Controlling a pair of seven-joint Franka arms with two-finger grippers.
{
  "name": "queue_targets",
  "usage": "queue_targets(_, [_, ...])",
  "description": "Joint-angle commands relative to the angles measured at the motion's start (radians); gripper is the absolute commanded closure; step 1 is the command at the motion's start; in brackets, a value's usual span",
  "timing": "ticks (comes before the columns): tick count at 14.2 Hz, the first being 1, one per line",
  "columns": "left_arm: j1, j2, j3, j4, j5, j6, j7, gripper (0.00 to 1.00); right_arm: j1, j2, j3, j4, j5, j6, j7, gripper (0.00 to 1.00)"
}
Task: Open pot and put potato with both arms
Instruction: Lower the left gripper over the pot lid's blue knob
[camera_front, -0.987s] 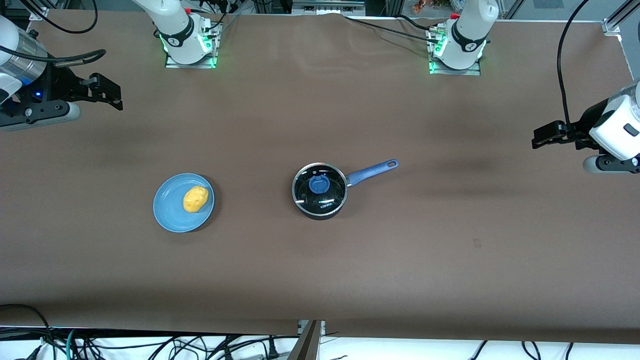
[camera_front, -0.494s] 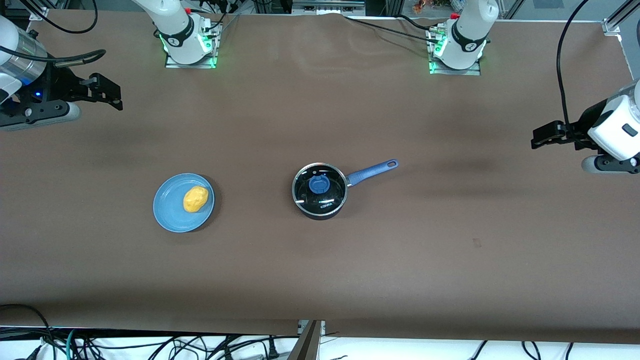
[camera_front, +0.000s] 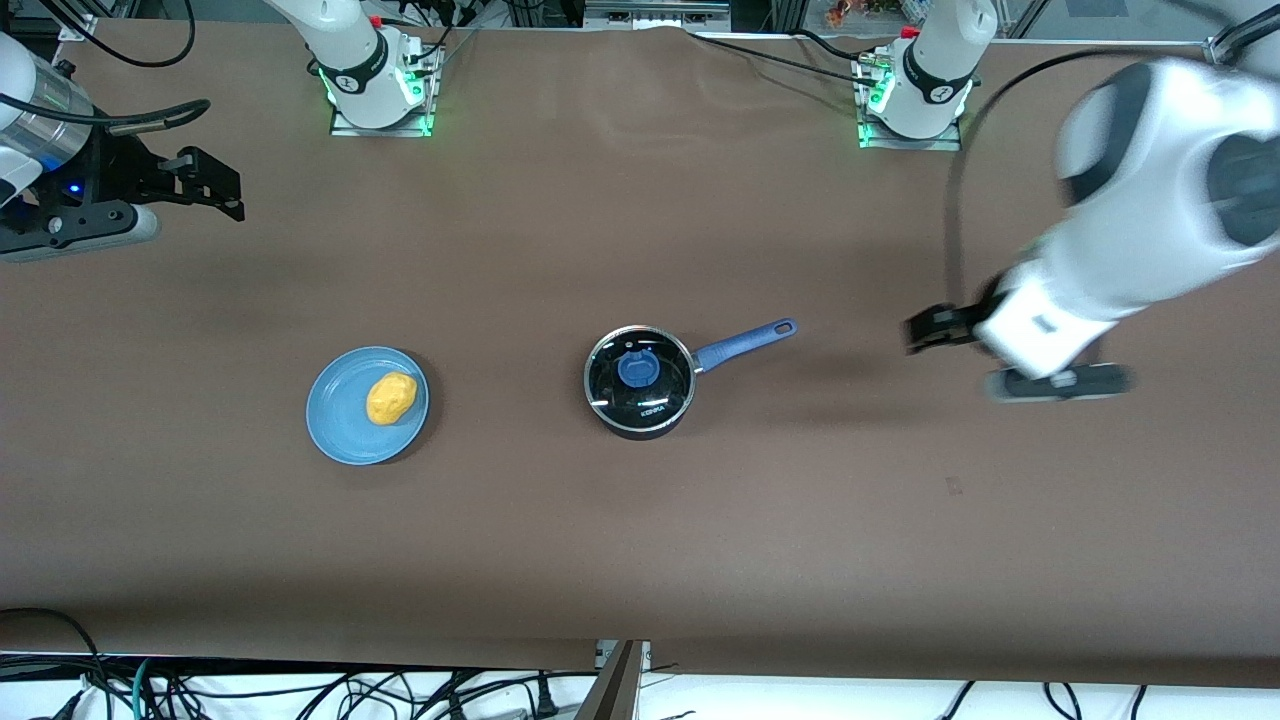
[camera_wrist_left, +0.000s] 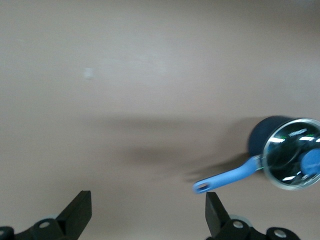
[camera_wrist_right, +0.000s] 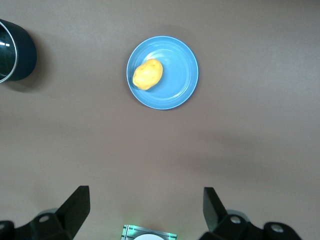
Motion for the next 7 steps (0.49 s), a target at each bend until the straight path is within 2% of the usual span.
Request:
queue_targets(1, [-0.061, 0.097, -0.031, 0.018, -0.001, 0.099, -0.118, 0.0, -0.008, 0.009, 0.004, 0.02, -0.005, -0.007, 0.002, 0.0])
queue_targets(5, [-0.201, 0.243, -0.032, 0.052, 0.031, 0.245, -0.296, 0.0, -0.008, 0.012, 0.004, 0.02, -0.005, -0.007, 0.001, 0.0])
queue_targets(7, [-0.259, 0.328, -0.031, 0.139, 0.072, 0.24, -0.39, 0.0, -0.008, 0.013, 0.004, 0.02, -0.005, -0.005, 0.001, 0.0])
